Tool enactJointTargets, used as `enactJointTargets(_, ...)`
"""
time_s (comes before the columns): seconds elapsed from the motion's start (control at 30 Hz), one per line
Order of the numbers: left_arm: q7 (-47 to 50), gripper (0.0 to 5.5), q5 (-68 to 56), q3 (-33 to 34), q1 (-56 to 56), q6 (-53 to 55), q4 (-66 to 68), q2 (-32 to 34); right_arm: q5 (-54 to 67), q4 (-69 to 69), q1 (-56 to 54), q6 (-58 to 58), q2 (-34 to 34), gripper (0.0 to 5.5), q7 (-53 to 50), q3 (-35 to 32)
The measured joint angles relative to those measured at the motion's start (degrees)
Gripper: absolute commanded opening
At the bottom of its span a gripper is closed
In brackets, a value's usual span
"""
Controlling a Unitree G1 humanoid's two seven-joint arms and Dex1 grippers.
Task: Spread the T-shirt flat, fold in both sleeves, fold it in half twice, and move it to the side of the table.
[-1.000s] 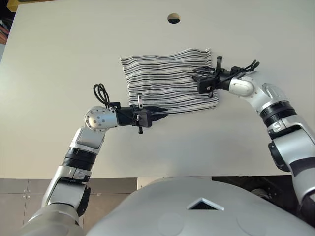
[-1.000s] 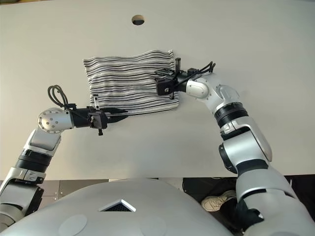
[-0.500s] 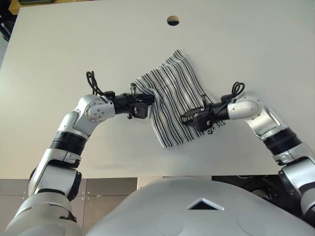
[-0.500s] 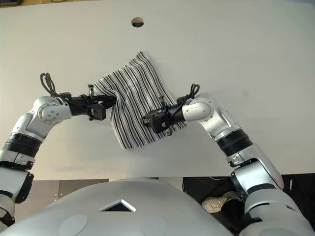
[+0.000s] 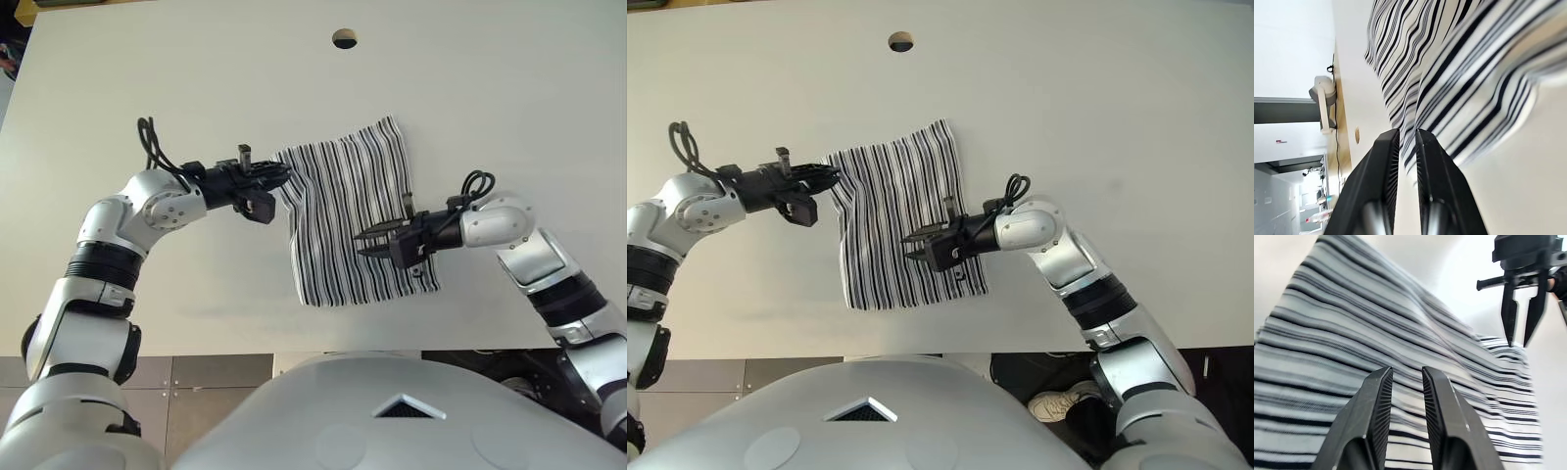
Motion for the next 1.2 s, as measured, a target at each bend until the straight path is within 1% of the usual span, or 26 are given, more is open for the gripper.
enactJointTargets(0.1, 0.15, 0.6, -2.44, 1.56, 0.23, -1.33, 0.53, 2.82, 11.25, -2.88, 0.6, 5.93, -1.03, 1.1, 1.42, -6.76)
enactJointTargets(0.2, -1.68, 0.6, -9.23, 2.37, 3.67, -3.83, -1.45, 4.67, 14.8, -1.19, 0.78, 7.18, -2.85, 1.1, 1.82, -12.58)
enactJointTargets(0.27, -4.93, 0.87, -14.66, 2.27, 7.34, -4.54, -4.18, 6.26, 14.68, 1.55, 1.53, 6.83, -5.13, 1.39, 2.26, -15.02)
enactJointTargets(0.3, -8.07, 1.01, -19.36, 1.94, 10.44, -4.54, -6.99, 8.19, 14.66, 3.48, 2.78, 5.85, -6.65, 1.54, 3.07, -16.69)
enactJointTargets(0.37, -12.96, 1.39, -24.24, 1.38, 14.95, -3.66, -10.53, 11.55, 13.54, 6.79, 4.83, 3.92, -9.28, 1.94, 4.47, -18.53)
enactJointTargets(0.43, -16.35, 1.75, -27.0, 0.82, 17.74, -2.1, -12.88, 12.54, 10.63, 9.56, 5.54, 0.04, -10.78, 2.36, 5.11, -18.78)
enactJointTargets(0.5, -18.39, 1.97, -28.51, 0.49, 19.63, -1.06, -14.33, 12.73, 7.2, 11.58, 6.14, -3.4, -12.25, 2.62, 5.64, -18.67)
enactJointTargets(0.57, -20.18, 2.24, -28.76, -0.19, 21.57, -0.12, -15.52, 12.67, 2.31, 13.77, 7.73, -7.05, -13.98, 2.9, 5.7, -17.62)
enactJointTargets(0.6, -20.47, 2.45, -28.76, -0.35, 22.14, 0.2, -15.78, 12.34, -0.36, 14.53, 8.33, -9.05, -14.43, 3.13, 5.29, -16.68)
enactJointTargets(0.67, -20.89, 2.56, -28.69, -0.6, 22.72, 0.35, -17.1, 10.86, -4.71, 15.41, 9.33, -13.76, -14.88, 3.27, 3.72, -15.17)
enactJointTargets(0.73, -20.19, 2.56, -27.73, -0.75, 23.27, 0.54, -17.71, 9.02, -9.11, 16.15, 8.34, -18.9, -15.65, 3.27, 0.81, -14.13)
enactJointTargets(0.83, -17.09, 2.56, -24.6, -0.76, 23.82, -0.8, -17.42, 6.62, -18.04, 17.64, 6.87, -27.54, -16.12, 3.27, -7.59, -12.94)
enactJointTargets(0.9, -15.27, 2.56, -22.38, -0.8, 24.16, -2.25, -17.51, 5.37, -21.64, 18.52, 6.58, -31.06, -16.51, 3.27, -11.58, -12.16)
enactJointTargets(1.03, -14.54, 2.56, -20.64, -1.49, 25.34, -3.51, -19.64, 4.13, -24.22, 17.71, 6.84, -33.09, -17.54, 3.27, -15.55, -10.95)
enactJointTargets(1.2, -15.2, 2.56, -21.3, -2.26, 26.92, -2.95, -22.29, 3.98, -24.13, 14.54, 7.6, -33.21, -17.77, 3.27, -16.12, -8.89)
